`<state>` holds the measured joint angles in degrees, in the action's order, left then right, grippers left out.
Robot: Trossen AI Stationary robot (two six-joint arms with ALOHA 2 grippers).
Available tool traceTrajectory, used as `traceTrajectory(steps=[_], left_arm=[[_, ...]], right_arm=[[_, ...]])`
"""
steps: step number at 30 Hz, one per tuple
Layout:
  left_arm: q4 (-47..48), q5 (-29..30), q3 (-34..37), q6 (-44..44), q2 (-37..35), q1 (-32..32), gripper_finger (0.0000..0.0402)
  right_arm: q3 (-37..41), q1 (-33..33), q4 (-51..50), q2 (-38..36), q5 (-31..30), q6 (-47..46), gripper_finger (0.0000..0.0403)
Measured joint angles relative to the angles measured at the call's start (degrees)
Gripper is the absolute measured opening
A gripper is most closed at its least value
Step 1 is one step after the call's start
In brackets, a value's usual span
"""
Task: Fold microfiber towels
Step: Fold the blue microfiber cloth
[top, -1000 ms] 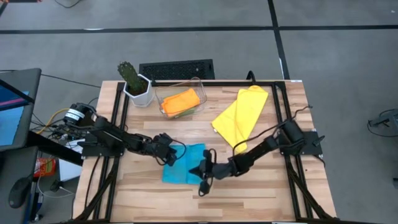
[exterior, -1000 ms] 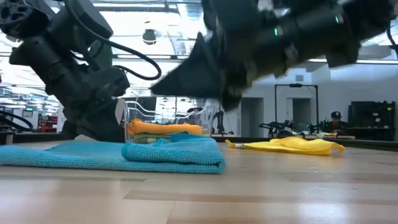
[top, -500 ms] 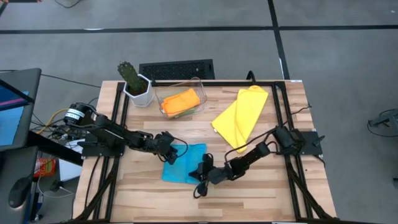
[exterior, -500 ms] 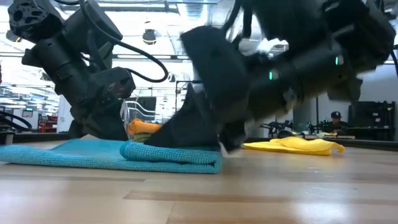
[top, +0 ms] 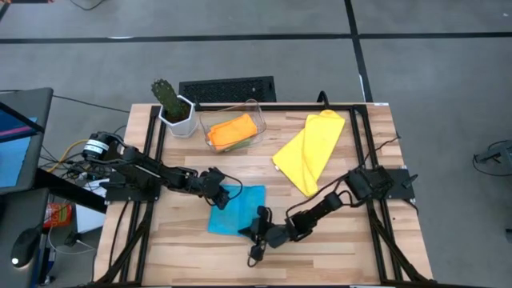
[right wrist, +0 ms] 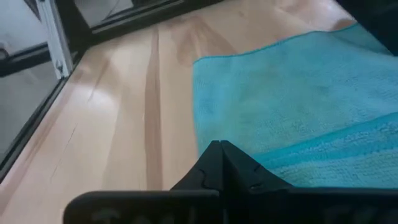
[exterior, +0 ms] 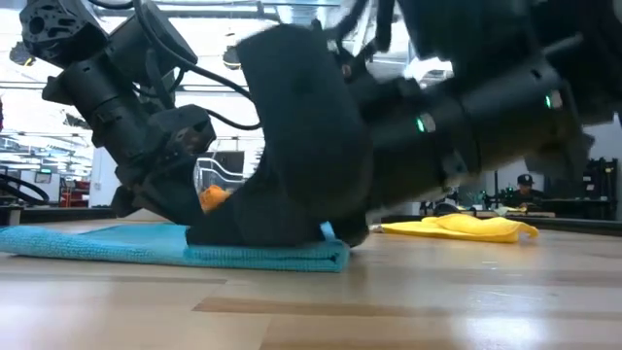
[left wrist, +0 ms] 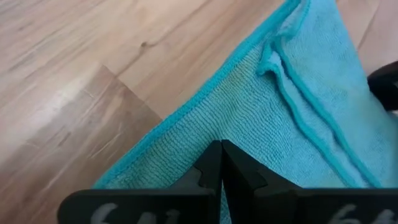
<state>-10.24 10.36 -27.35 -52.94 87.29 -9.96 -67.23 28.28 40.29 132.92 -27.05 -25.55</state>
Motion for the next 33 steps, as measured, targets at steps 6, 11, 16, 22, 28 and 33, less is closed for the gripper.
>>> traceTrajectory(steps=[6, 11, 16, 22, 28, 33], left_arm=[[0.3, -1.5, 0.0, -1.5, 0.0, 0.0, 0.0000], [0.7, -2.7, 0.0, 0.2, -0.7, 0.0, 0.0000], [1.0, -1.3, 0.0, 3.6, -3.7, 1.3, 0.0000], [4.9, 0.6, 0.0, 5.6, -8.0, 3.0, 0.0031], [12.3, -4.5, 0.0, 5.2, -14.2, 3.1, 0.0099], [14.9, -1.3, 0.0, -1.2, -23.2, -2.5, 0.0118]], right_arm=[[-0.2, -0.2, -1.5, 0.0, 0.7, -1.3, 0.0024], [-0.6, -0.2, -2.1, -0.2, 1.2, -0.8, 0.0022], [-0.8, -0.2, -4.5, -0.2, 1.5, -0.8, 0.0023], [-0.7, -0.2, -4.9, -0.2, 1.5, -0.8, 0.0025], [-0.6, -0.2, -4.3, -0.1, 1.4, -0.8, 0.0024], [-0.6, -0.2, -4.4, -0.1, 1.5, -0.8, 0.0027]])
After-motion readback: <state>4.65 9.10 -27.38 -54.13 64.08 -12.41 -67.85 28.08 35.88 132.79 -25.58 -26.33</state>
